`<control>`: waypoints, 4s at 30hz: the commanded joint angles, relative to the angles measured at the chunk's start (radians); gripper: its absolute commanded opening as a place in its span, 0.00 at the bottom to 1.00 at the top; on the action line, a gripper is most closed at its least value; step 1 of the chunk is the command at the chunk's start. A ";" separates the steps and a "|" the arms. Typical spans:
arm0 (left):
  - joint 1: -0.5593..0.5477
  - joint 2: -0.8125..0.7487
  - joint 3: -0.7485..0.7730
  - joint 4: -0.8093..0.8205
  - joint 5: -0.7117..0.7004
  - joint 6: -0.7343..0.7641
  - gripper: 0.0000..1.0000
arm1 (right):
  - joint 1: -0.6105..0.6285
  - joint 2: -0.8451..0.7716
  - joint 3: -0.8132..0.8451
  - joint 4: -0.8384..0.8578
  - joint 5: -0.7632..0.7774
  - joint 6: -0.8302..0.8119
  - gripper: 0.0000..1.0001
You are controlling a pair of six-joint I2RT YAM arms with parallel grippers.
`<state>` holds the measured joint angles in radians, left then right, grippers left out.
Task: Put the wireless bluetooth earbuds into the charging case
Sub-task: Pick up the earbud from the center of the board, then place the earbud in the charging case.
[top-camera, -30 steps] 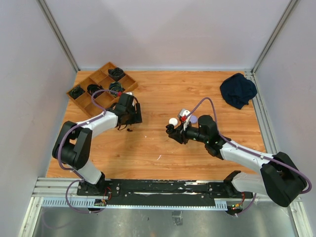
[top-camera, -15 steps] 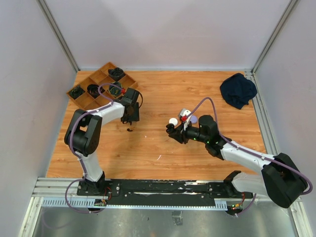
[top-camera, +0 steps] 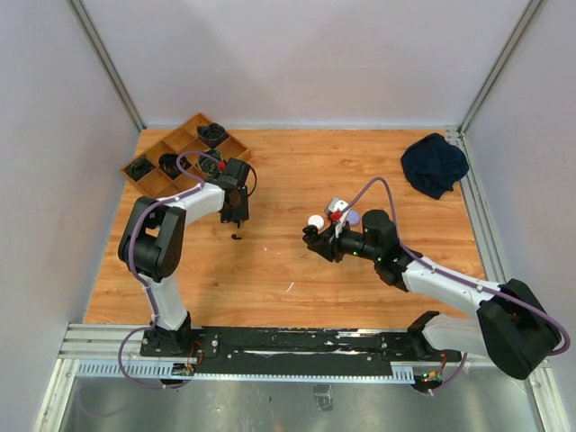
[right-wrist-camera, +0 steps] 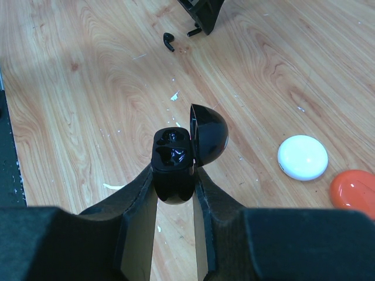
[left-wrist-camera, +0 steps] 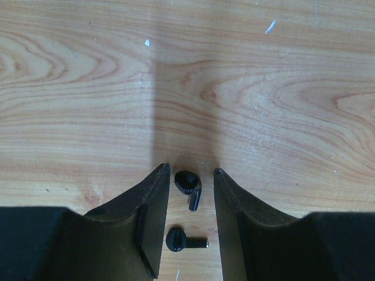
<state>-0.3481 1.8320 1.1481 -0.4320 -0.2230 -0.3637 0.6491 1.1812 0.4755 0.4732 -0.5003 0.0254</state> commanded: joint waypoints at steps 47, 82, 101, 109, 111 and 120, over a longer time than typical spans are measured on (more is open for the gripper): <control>-0.119 -0.723 -0.398 0.561 0.558 -0.103 0.18 | -0.016 -0.029 -0.052 0.315 -0.104 0.055 0.15; -0.396 -0.856 -0.572 1.038 0.540 0.021 0.18 | 0.000 0.227 -0.058 0.975 -0.225 0.364 0.13; -0.436 -0.813 -0.586 1.047 0.458 0.072 0.17 | 0.004 0.195 -0.060 0.947 -0.218 0.350 0.13; -0.436 -0.819 -0.601 1.046 0.451 0.079 0.17 | 0.005 0.178 -0.059 0.926 -0.218 0.340 0.13; -0.436 -0.822 -0.605 1.045 0.454 0.078 0.17 | 0.005 0.174 -0.058 0.921 -0.217 0.338 0.13; -0.436 -0.857 -0.632 1.040 0.428 0.070 0.17 | 0.005 0.167 -0.058 0.903 -0.213 0.328 0.13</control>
<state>-0.7757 0.9958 0.5377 0.6060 0.2321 -0.3069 0.6498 1.3796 0.4175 1.3319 -0.7086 0.3733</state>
